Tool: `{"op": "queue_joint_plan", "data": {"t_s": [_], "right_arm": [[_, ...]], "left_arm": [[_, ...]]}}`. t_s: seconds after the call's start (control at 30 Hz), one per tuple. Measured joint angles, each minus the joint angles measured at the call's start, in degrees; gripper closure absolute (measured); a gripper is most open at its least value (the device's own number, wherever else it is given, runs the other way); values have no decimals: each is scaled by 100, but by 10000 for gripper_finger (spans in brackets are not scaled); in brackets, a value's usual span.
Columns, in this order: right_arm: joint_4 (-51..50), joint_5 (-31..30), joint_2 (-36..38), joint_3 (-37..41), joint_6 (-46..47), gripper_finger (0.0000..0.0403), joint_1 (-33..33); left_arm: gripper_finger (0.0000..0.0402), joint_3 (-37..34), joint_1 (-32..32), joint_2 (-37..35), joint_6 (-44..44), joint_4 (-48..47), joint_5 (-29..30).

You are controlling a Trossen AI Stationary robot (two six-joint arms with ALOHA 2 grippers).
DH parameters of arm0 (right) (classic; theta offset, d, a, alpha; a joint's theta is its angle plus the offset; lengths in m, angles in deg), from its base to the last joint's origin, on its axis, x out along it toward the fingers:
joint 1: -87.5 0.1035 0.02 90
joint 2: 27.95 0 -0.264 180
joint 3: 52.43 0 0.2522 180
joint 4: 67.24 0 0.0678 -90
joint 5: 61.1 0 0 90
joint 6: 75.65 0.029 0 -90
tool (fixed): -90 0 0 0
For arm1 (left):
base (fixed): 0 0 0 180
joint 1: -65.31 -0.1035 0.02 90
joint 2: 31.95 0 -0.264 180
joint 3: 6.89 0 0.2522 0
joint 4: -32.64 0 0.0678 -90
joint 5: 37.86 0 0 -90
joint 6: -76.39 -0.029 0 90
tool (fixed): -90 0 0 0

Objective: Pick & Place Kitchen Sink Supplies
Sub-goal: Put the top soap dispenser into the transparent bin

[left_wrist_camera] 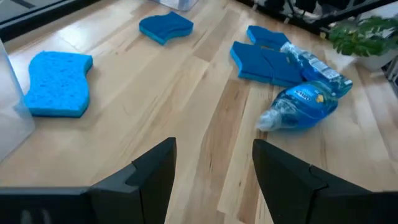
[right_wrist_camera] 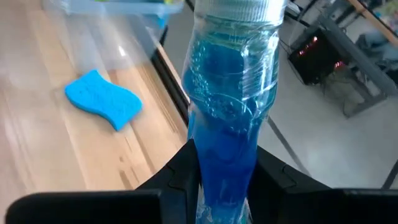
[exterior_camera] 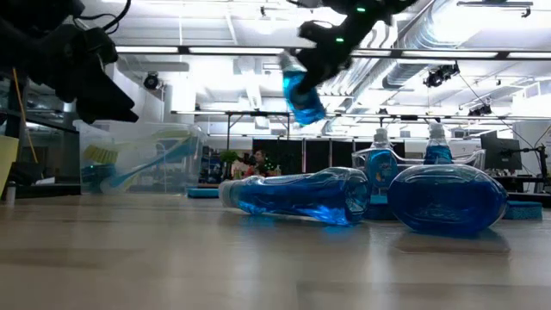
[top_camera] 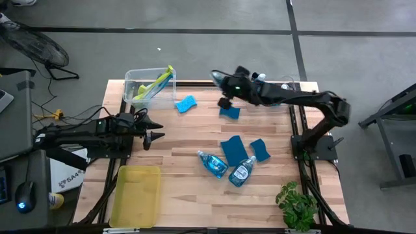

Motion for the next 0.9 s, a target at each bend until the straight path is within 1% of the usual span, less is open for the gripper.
{"op": "queue_joint_plan", "data": {"t_s": [0.07,0.27,0.37,0.5,0.63,0.73,0.9], "right_arm": [[209,-48,452,574,224,316,-70],[1322,-540,1987,2323,730,316,-79],[1521,-710,2636,3022,1073,316,-79],[1831,-1098,3278,3813,1527,316,-79],[2339,-1421,3577,4448,1815,316,-79],[2682,-1670,3610,4753,1921,316,-81],[3118,-1787,3588,5088,1916,316,-81]], "left_arm": [[193,-90,-2,-187,46,23,-80],[193,-129,-2,-539,-35,86,-221],[193,-129,-2,-586,-120,229,-250],[193,-129,-2,-584,-156,338,-332],[193,-129,-2,-584,-148,332,-331],[193,-129,-2,-584,-96,325,-330],[193,-129,-2,-582,-10,316,-328]]}}
